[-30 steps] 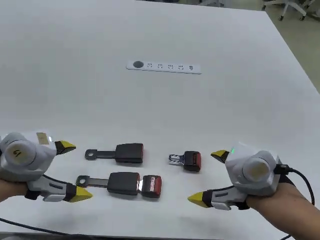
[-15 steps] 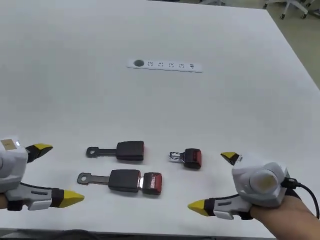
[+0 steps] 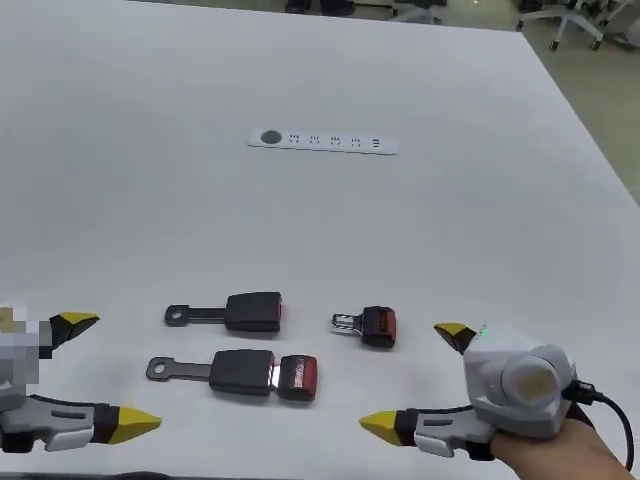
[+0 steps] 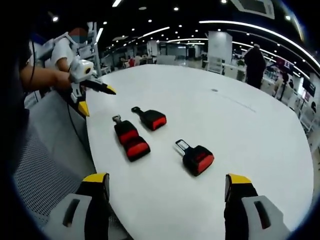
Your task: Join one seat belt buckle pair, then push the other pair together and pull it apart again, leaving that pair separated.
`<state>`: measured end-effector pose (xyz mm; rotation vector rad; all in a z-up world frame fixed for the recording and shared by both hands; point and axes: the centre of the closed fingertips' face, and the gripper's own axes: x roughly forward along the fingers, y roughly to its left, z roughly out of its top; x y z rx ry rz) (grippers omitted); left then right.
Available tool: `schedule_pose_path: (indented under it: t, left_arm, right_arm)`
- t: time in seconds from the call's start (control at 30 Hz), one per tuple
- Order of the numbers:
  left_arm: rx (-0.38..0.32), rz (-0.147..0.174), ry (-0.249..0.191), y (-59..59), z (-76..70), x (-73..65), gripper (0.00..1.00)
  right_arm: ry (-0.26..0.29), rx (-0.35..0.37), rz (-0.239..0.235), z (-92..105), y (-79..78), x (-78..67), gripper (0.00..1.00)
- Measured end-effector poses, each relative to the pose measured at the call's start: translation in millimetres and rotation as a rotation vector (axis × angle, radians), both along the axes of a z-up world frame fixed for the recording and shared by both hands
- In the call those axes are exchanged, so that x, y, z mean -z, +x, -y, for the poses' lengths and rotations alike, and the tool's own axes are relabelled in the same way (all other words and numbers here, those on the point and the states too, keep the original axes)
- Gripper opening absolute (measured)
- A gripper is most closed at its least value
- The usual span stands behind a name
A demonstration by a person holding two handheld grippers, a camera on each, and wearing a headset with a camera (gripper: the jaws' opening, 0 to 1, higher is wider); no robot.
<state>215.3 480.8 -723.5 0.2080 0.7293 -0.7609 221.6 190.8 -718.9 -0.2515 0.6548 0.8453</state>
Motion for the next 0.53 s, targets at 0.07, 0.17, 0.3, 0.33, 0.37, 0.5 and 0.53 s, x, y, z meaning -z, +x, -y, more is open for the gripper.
schedule_pose_path:
  t: [0.07,0.17,0.3,0.33,0.37,0.5,0.53]
  left_arm:
    - [0.002,0.0,0.002,0.0,0.0,1.8,1.0]
    - [0.002,0.005,0.004,-0.8,0.8,1.1,1.0]
    - [-0.011,0.014,0.001,-1.6,0.5,-0.9,1.0]
    - [-0.013,0.013,0.002,-2.2,-0.4,-0.2,1.0]
    - [-0.014,0.014,0.009,-2.9,-0.6,0.5,1.0]
    - [-0.025,0.023,0.009,-2.9,-4.4,-1.1,1.0]
    - [-0.028,0.027,0.006,-2.4,-5.1,-2.6,1.0]
  right_arm:
    - [-0.012,0.001,0.009,1.8,-1.1,-0.6,0.93]
    - [-0.008,0.005,0.006,2.8,-2.1,-1.7,0.95]
    - [-0.017,-0.001,0.009,3.9,-2.6,-2.6,0.99]
    - [-0.023,0.003,0.009,5.7,-1.7,-3.8,0.99]
    - [-0.025,0.007,0.014,7.1,-0.6,-5.4,0.99]
    - [-0.032,0.013,0.017,8.7,-0.1,-8.6,0.99]
    - [-0.034,0.012,0.019,8.7,-0.3,-8.5,0.99]
